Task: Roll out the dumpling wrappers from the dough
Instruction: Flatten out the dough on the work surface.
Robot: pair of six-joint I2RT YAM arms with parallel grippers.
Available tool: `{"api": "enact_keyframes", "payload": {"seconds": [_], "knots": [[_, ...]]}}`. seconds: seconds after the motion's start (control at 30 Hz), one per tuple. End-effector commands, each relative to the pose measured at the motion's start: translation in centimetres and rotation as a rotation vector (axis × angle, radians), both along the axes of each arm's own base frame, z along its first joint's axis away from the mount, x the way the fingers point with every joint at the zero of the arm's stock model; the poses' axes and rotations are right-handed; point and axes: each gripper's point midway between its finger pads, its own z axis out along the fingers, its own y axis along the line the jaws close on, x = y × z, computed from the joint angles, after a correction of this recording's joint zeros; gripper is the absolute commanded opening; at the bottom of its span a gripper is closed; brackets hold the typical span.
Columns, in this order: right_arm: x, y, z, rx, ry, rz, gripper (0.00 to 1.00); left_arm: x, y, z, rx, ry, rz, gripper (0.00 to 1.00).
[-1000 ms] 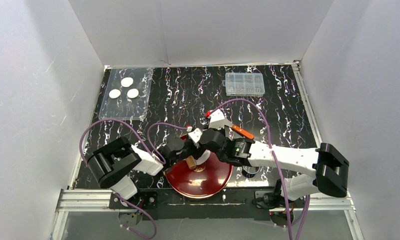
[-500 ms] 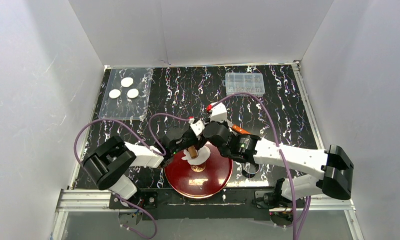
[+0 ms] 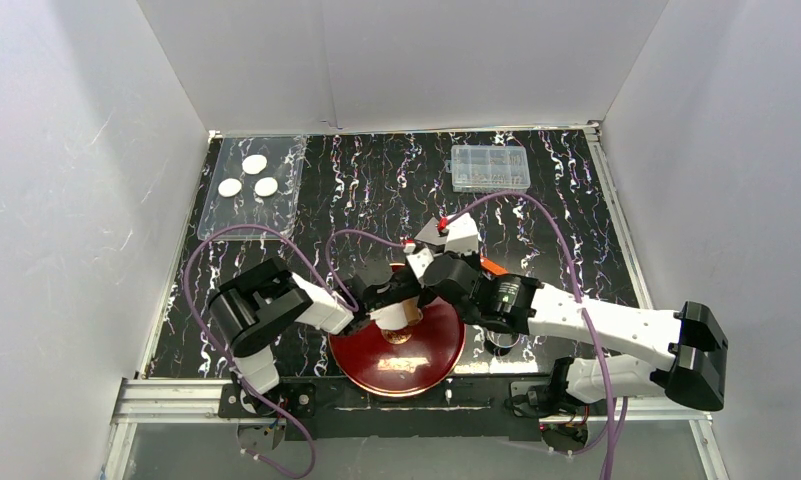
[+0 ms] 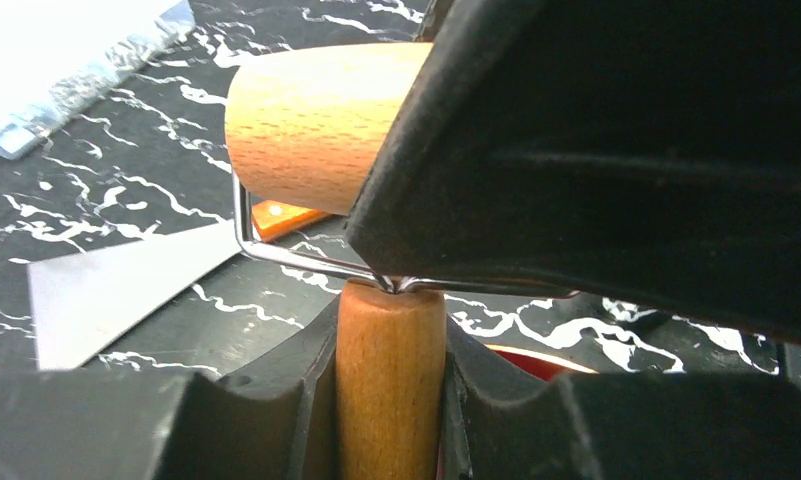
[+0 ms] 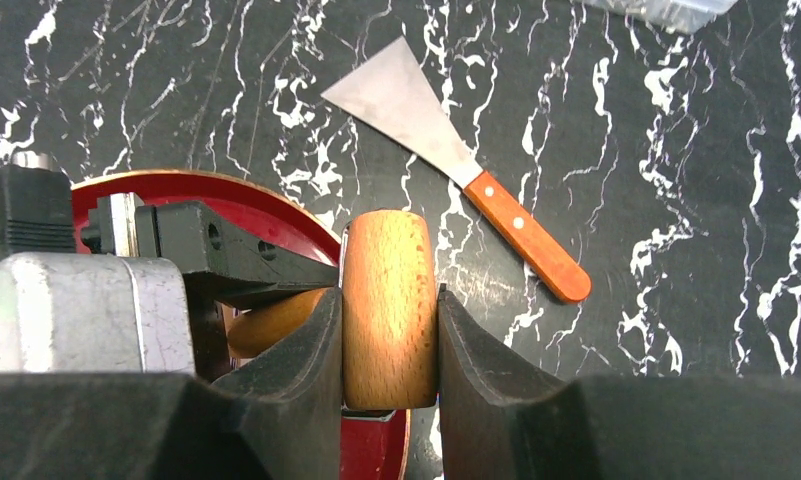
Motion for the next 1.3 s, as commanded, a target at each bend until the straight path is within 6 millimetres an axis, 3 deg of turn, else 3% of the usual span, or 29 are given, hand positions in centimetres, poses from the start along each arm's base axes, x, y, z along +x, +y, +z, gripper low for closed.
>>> {"api": "enact_keyframes", "payload": {"seconds": [0.0,0.1,0.3,0.43,0.63,1.03,1.17,1.27], "knots": [[-7.0,6.6,-4.8,0.011,0.211,0.409,0.01,-0.9,-0.5,-5.6,0.224,0.075,0.029,0.0],[-8.0,7.9,-6.4,0.075,0.257,0.444,0.01,-1.5,1.0,-7.9,0.274,0.13,0.061,0.0],[-10.3,9.1,-9.1,0.037,0.318,0.456,0.01,-2.4,3.0,-10.3,0.314,0.217,0.113,0.0],[-11.5,10.6,-9.6,0.046,0.337,0.491,0.01,-2.7,4.4,-11.3,0.353,0.217,0.134,0.0],[-11.7,11.8,-9.6,0.039,0.328,0.534,0.01,-3.3,7.0,-12.3,0.413,0.194,0.144,0.0],[-12.0,13.6,-9.0,0.036,0.315,0.591,0.01,-3.7,9.2,-12.1,0.43,0.184,0.156,0.0],[-11.2,14.3,-7.8,0.028,0.269,0.615,0.01,-2.1,10.2,-11.1,0.435,0.142,0.217,0.0],[-9.2,13.7,-5.8,0.027,0.207,0.574,0.01,-0.1,9.4,-8.3,0.394,0.045,0.212,0.0]]}}
